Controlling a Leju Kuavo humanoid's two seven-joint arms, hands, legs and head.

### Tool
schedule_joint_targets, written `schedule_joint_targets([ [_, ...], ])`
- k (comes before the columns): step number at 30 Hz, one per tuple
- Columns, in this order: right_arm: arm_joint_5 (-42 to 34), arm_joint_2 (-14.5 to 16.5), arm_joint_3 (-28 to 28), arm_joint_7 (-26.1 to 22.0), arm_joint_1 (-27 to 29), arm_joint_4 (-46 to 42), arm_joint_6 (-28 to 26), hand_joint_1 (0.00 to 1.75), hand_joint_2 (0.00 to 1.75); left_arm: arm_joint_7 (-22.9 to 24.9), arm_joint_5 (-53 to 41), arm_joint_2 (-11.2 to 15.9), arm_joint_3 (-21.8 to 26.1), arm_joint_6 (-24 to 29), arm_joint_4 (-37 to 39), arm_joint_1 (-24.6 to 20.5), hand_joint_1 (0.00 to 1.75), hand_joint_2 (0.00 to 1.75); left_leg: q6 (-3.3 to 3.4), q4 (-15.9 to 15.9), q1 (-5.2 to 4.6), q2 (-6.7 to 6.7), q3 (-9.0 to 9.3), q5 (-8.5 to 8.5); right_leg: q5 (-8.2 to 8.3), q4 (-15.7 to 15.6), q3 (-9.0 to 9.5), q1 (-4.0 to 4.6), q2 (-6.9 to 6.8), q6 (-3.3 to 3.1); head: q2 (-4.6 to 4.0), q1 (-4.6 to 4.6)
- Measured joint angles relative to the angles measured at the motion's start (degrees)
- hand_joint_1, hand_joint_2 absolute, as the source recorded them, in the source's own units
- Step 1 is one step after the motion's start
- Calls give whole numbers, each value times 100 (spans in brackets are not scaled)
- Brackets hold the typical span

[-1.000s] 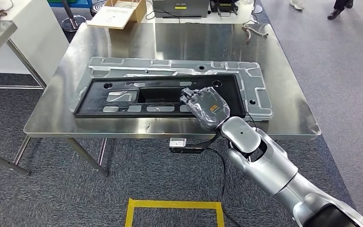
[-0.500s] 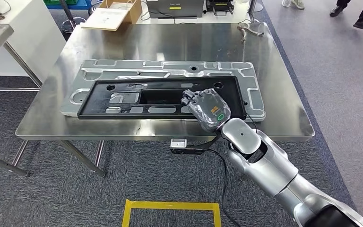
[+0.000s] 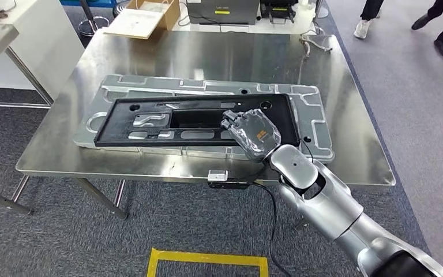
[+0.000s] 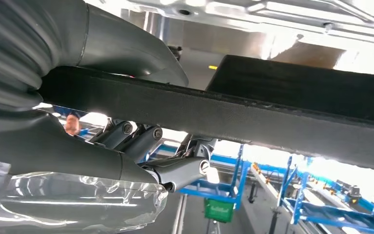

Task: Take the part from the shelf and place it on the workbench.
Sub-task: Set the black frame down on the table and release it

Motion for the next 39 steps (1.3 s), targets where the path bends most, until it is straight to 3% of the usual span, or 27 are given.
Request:
schedule_joint_targets([
  [2, -1, -1, 0, 1, -18, -3, -3, 169, 175, 0, 0, -1, 0, 0, 0, 4, 0, 175, 56, -53, 19, -14, 117, -37, -115, 403, -209, -21, 18, 58, 0, 1],
  [5, -3, -2, 0, 3, 0, 7, -6, 169, 175, -2, 3, -2, 0, 0, 0, -5, 0, 175, 89, -62, 20, -40, 219, -134, -431, 1318, -904, -62, 40, 143, 0, 1],
  [6, -4, -2, 0, 0, 22, 12, -5, 169, 175, -2, 5, -3, 0, 0, 0, -1, 0, 175, 85, -61, 20, -53, 268, -178, -417, 1406, -1057, -76, 40, 160, 0, 2],
  [7, -4, -3, 0, -1, 38, 17, -4, 169, 175, -2, 8, -5, 0, 0, 0, 2, 0, 175, 78, -59, 21, -66, 331, -228, -281, 1301, -1110, -88, 39, 166, 0, 2],
  [9, -3, -13, 0, 1, 46, 22, -3, 169, 175, -2, 10, -10, 0, 1, 0, 9, 0, 175, 55, -59, 21, -85, 466, -334, 278, 631, -963, -97, 39, 141, 0, 3],
  [10, -3, -21, 0, 3, 41, 25, -3, 169, 175, -2, 11, -12, 0, 1, -1, 8, 0, 175, 30, -58, 18, -93, 526, -384, 480, 294, -867, -81, 39, 111, 0, 2],
  [12, -3, -34, 0, 4, 37, 27, -2, 169, 175, -2, 13, -16, 0, 5, -1, 1, 0, 175, -42, -61, 12, -105, 592, -454, 639, -58, -763, -43, 42, 22, 0, 1],
  [15, -1, -39, 0, 2, 38, 26, -1, 169, 175, -6, 15, -23, 0, 14, -1, -6, 0, 175, -141, 6, 9, -99, 668, -495, 610, -125, -655, -43, 44, -115, 0, 1],
  [16, -1, -39, 0, 4, 30, 26, -1, 169, 175, -8, 16, -25, 0, 16, -2, -8, 0, 175, -163, 146, 14, -86, 618, -524, 588, -145, -593, -54, 41, -156, 0, 0],
  [17, -1, -40, 0, 6, 20, 25, -1, 169, 175, -10, 17, -24, 0, 18, -2, -12, 0, 175, -181, 391, 24, -71, 495, -589, 567, -163, -534, -63, 39, -187, 0, 0],
  [19, -2, -39, 0, 7, 9, 28, 0, 169, 175, -14, 23, -24, 0, 18, -1, -16, 0, 175, -218, 1097, 36, -48, 60, -826, 497, -175, -450, -66, 36, -225, 0, -1],
  [21, -2, -39, 0, 4, 40, 38, 4, 169, 175, -17, 37, -24, -1, 18, -1, -1, 0, 175, -254, 1519, 50, -38, -315, -1000, 408, -173, -355, -66, 39, -221, 0, -1],
  [22, -2, -39, 0, 3, 58, 43, 6, 169, 175, -17, 45, -23, -1, 18, -1, 8, 0, 175, -270, 1463, 61, -32, -382, -935, 358, -171, -293, -69, 41, -210, 0, -1],
  [23, -2, -39, 0, 3, 70, 48, 7, 169, 175, -17, 52, -22, -1, 18, -1, 16, 0, 175, -281, 1233, 74, -25, -365, -747, 306, -166, -226, -73, 42, -194, 0, -1],
  [25, -3, -39, 0, 7, 74, 56, 9, 169, 175, -17, 64, -19, -2, 19, 0, 23, 0, 175, -297, 524, 95, -13, -204, -210, 199, -138, -95, -80, 45, -138, 0, 0],
  [27, -13, -38, 0, 14, 71, 74, 23, 169, 175, -19, 79, -21, -2, 19, -1, 18, 0, 175, -250, 127, 84, -9, -99, 36, 111, -102, -48, -73, 49, -62, 0, 1],
  [29, -30, -37, -1, 21, 76, 111, 41, 169, 175, -23, 100, -26, -2, 19, -1, 13, 0, 175, -184, 95, 68, -19, -85, 33, 59, -100, -50, -62, 47, -16, 0, 1],
  [33, -114, -37, -8, 51, 96, 227, 85, 169, 175, -44, 124, -31, -13, 20, 0, 8, 0, 175, -155, 65, 71, -45, -81, 66, 51, -165, -4, -54, 41, -147, 0, 1],
  [39, -218, -15, -40, 63, 133, 469, 148, 169, 175, -66, 157, -33, -79, 26, -1, -4, 0, 175, -84, 64, 60, -53, -60, 19, 44, -264, 57, -53, 33, -149, 0, 1],
])
